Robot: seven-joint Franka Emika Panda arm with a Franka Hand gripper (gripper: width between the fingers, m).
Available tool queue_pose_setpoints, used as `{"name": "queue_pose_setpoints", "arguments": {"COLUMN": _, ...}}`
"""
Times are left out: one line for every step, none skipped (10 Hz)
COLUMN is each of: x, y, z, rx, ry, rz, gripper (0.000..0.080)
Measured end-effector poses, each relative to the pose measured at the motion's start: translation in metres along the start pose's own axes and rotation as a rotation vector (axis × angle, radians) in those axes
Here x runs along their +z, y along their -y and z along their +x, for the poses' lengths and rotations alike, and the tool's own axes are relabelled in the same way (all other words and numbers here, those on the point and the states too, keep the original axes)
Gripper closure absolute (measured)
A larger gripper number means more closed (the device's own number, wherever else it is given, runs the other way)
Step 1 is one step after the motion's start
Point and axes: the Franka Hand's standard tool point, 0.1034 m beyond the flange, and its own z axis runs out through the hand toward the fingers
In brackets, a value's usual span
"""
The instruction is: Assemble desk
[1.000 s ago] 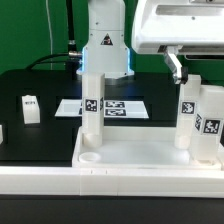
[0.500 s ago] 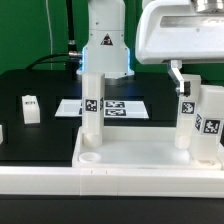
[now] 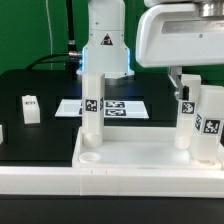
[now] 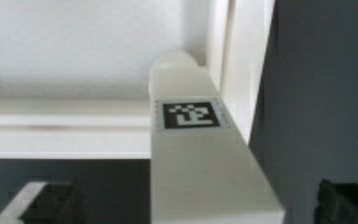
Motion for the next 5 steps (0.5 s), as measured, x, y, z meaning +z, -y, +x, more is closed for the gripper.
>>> {"name": "queue_pose_setpoints", "arguments": {"x": 0.0013, "y": -0.0014, "z": -0.0008, "rx": 0.002, "ry": 0.000, "rz": -0.001, "gripper": 0.0150}}
{"name": "queue_pose_setpoints", "arguments": {"x": 0.0018, "y": -0.0019, "z": -0.0010, "rx": 0.004, "ry": 0.001, "rz": -0.002, "gripper": 0.0150}}
{"name": "queue_pose_setpoints", "arguments": {"x": 0.0022, "y": 0.0003, "z": -0.0014, "rx": 0.011, "ry": 0.002, "rz": -0.001, "gripper": 0.0176}}
{"name": "queue_pose_setpoints", "arguments": {"x": 0.0029, "y": 0.0030, "z": -0.0021, "rx": 0.017, "ry": 0.003, "rz": 0.001, "gripper": 0.0176}}
{"name": "queue_pose_setpoints", "arguments": {"x": 0.0036, "y": 0.0040, "z": -0.0025, "rx": 0.016, "ry": 0.003, "rz": 0.001, "gripper": 0.0350}}
